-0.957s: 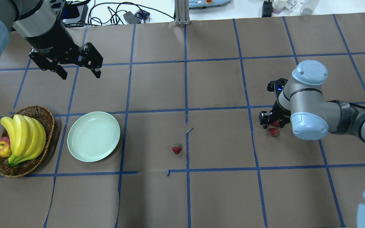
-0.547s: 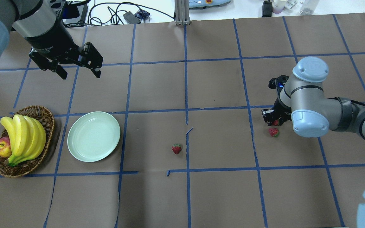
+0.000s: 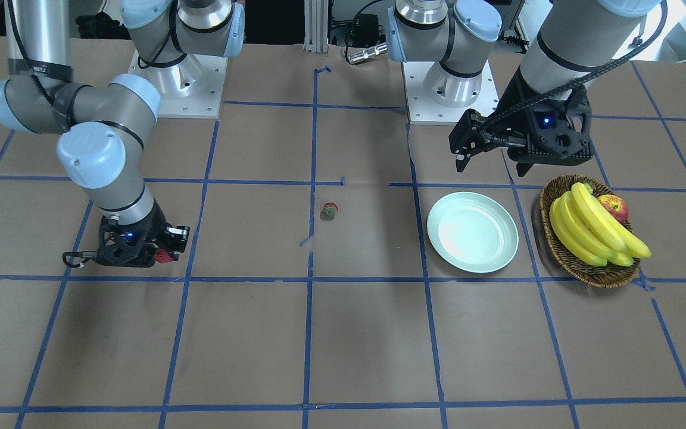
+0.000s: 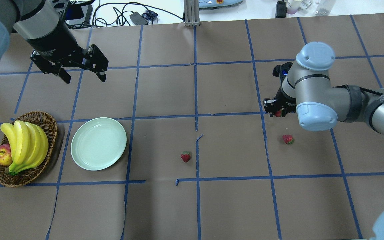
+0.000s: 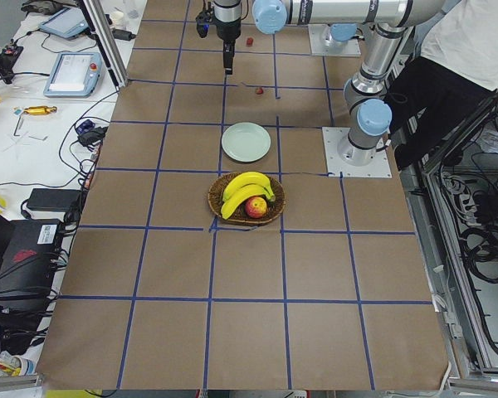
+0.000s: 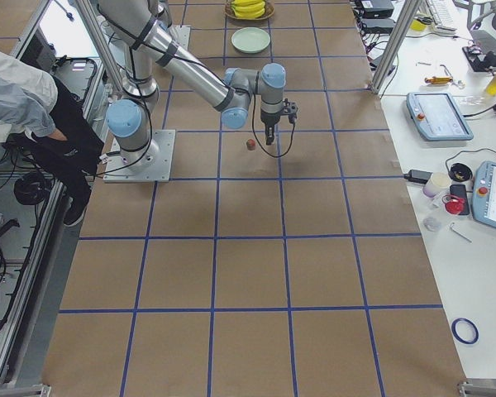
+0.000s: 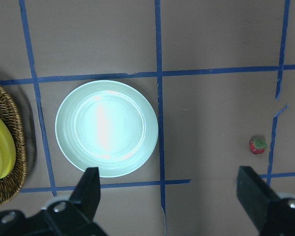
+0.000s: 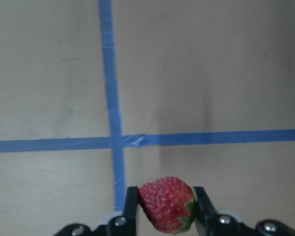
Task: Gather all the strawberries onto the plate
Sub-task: 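Carry the strawberry mid-table and release it beside the first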
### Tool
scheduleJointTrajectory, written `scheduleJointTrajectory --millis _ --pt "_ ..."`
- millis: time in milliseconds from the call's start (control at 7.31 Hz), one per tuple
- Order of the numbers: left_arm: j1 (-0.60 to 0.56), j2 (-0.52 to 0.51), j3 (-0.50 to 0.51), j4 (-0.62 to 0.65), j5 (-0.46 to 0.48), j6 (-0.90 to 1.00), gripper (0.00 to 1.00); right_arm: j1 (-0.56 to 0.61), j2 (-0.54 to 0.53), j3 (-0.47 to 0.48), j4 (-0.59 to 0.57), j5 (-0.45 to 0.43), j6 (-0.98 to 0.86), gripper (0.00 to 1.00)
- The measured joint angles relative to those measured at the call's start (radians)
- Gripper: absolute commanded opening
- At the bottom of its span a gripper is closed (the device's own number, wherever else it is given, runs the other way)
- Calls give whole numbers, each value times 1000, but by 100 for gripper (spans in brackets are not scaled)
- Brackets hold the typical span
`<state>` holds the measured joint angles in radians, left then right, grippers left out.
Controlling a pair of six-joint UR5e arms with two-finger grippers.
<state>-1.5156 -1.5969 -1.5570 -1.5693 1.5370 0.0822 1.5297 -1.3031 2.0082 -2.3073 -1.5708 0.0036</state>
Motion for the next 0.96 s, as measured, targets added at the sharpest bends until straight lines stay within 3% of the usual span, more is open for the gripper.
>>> scheduleJointTrajectory --millis 410,821,957 --pt "0 0 -1 0 0 0 100 267 52 -101 32 36 404 0" --pt "0 0 -3 1 3 1 100 494 239 -318 36 71 725 0" --pt "0 1 -8 6 4 1 100 530 263 -341 35 83 759 28"
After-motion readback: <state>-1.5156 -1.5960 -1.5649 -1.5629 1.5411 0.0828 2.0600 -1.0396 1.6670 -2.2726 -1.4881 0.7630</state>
